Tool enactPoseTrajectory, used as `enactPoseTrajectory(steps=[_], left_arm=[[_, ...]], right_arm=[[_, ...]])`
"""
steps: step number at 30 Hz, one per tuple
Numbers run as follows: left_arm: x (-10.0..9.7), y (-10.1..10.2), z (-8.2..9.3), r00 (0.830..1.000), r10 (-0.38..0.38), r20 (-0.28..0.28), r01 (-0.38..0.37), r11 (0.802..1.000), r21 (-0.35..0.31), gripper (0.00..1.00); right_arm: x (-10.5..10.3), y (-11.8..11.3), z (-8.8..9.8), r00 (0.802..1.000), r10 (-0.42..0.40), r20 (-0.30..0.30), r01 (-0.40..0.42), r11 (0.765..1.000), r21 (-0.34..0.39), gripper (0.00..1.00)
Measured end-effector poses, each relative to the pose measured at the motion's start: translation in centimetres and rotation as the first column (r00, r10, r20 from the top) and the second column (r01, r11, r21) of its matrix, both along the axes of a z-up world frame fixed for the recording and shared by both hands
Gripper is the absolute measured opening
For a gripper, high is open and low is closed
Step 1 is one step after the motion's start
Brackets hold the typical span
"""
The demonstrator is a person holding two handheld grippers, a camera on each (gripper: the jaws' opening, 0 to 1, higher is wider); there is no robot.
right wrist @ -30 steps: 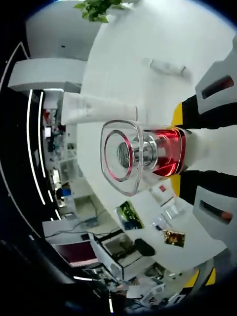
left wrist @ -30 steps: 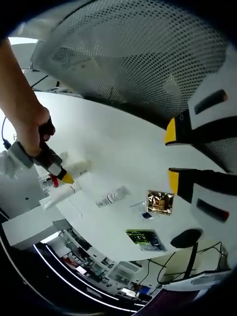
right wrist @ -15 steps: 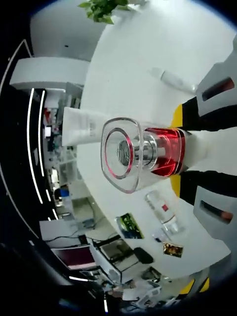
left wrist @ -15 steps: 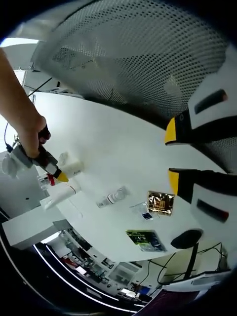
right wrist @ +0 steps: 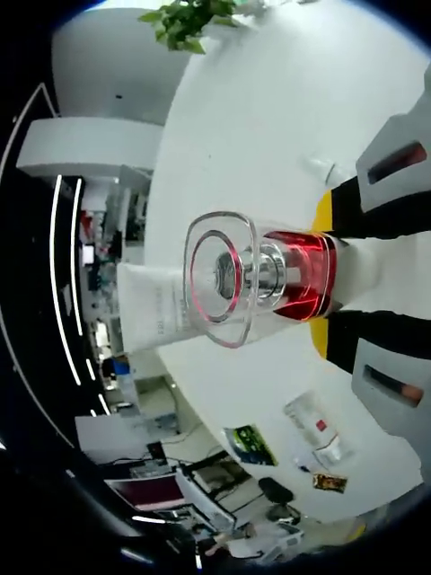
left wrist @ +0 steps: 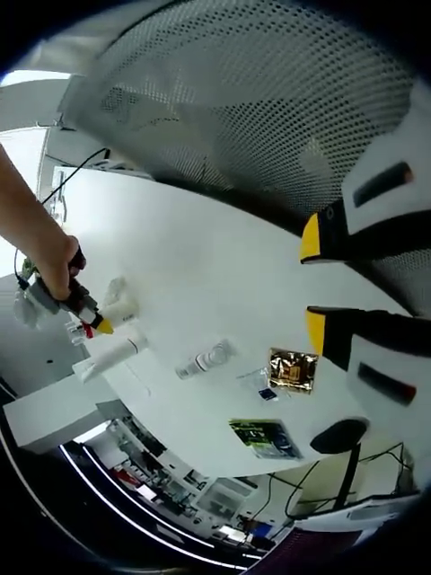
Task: Arrange the skincare products in the storage area until every visible bottle or jar stands upright without overlapping.
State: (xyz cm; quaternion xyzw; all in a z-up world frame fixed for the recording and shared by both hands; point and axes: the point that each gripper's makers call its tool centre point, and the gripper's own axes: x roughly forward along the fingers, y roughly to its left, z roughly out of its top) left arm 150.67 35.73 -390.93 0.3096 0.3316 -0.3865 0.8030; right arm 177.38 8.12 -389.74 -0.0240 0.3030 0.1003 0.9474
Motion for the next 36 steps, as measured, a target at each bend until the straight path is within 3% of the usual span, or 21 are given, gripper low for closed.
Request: enactPoseTrajectory(steps=[20, 26, 29, 36], left_arm=[[0.0, 0.0, -0.5, 1.000, 0.003, -0.008, -0.003, 1.000, 0.003, 0.14], [0.1, -0.1, -0.5, 1.000, 0.003, -0.006, -0.003, 1.000, 0.003, 0.14], [0.0, 0.0, -0.5, 1.000, 0.002, -0.008, -0.002, 1.000, 0.006, 0.14], [-0.1, 0.0, -0.5, 1.000, 0.002, -0.011, -0.002, 1.000, 0.008, 0.14]], right_arm=[[6.5, -2.0, -0.1, 1.000, -0.009, 0.003, 0.009, 1.000, 0.026, 0.28], [6.8, -1.6, -0.2, 1.000, 0.002, -0.013, -0.002, 0.999, 0.041, 0.29], [5.7, -1.4, -1.3, 0.996, 0.025, -0.084, -0.024, 1.000, 0.017, 0.31], [3.7, -1.8, -3.0, 0.993, 0.012, -0.119, -0.014, 1.000, -0.019, 0.38]])
